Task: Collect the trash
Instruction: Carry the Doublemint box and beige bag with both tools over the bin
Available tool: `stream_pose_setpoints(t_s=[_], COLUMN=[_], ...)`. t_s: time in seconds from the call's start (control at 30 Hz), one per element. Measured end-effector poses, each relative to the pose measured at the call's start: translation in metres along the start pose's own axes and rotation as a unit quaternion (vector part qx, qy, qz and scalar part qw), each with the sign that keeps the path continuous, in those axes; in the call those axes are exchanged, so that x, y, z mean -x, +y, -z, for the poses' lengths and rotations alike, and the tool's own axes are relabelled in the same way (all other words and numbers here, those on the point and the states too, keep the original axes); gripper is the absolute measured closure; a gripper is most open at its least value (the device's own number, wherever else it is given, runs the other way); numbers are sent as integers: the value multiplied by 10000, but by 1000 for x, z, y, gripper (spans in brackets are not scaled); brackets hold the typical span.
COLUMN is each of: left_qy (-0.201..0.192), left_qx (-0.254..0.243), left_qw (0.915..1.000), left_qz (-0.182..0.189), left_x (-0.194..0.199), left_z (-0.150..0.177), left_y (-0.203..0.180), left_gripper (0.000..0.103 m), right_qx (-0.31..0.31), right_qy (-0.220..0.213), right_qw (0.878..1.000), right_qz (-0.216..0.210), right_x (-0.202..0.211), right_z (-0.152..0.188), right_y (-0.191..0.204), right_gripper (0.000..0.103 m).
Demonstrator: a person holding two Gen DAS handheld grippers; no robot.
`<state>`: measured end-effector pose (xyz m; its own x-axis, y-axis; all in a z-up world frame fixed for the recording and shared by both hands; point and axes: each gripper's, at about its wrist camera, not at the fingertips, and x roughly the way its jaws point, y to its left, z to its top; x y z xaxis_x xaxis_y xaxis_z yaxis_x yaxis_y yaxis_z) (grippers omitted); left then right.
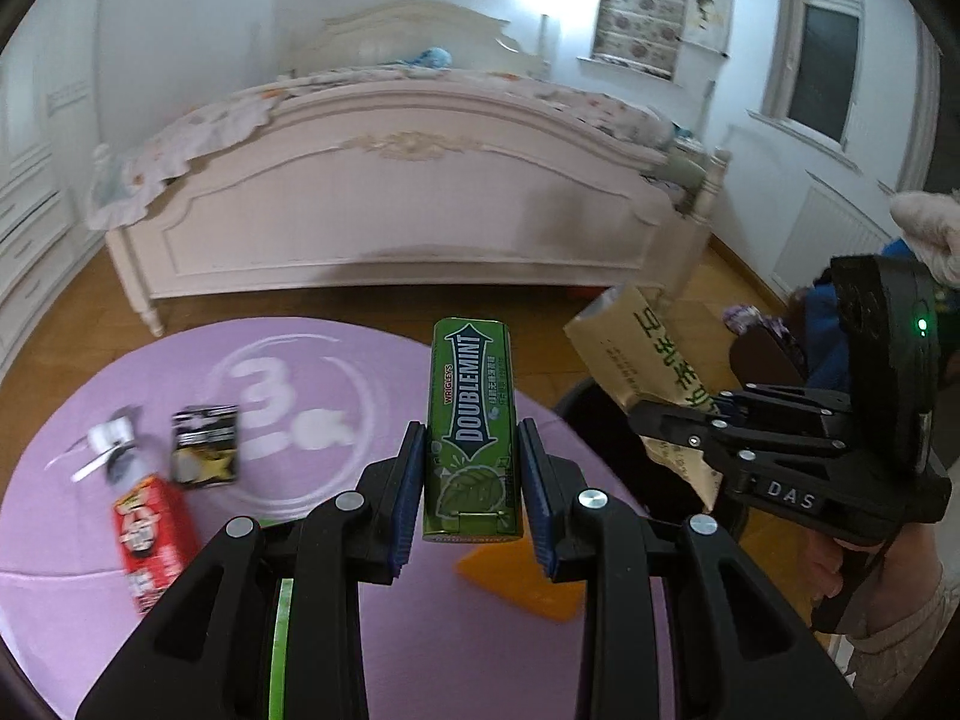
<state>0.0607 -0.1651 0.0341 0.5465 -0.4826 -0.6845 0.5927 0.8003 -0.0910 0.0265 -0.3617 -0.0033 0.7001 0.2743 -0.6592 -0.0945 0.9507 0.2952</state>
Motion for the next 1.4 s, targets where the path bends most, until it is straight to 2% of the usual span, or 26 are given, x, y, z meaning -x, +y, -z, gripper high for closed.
stream_pose_setpoints(t_s=[0.53, 0.97, 1.4], left_qy=[376, 803, 1017], left_qx=[-541, -598, -703], left_qw=[9958, 9917, 9884], left_qz=[637, 808, 879], left_x=[-61, -98, -119], left_z=[-6, 0, 1], left_y=[-93, -117, -132], left_gripper=[72, 72, 72], right_qx=[-886, -1465, -1754], right_qy=[-11, 134, 220], right_qw=[9953, 9877, 9824], right_qz=[401, 524, 610], right_x=[13, -5, -14], right_z=[44, 72, 91], right_y=[-88, -140, -164], right_gripper=[86, 86, 86])
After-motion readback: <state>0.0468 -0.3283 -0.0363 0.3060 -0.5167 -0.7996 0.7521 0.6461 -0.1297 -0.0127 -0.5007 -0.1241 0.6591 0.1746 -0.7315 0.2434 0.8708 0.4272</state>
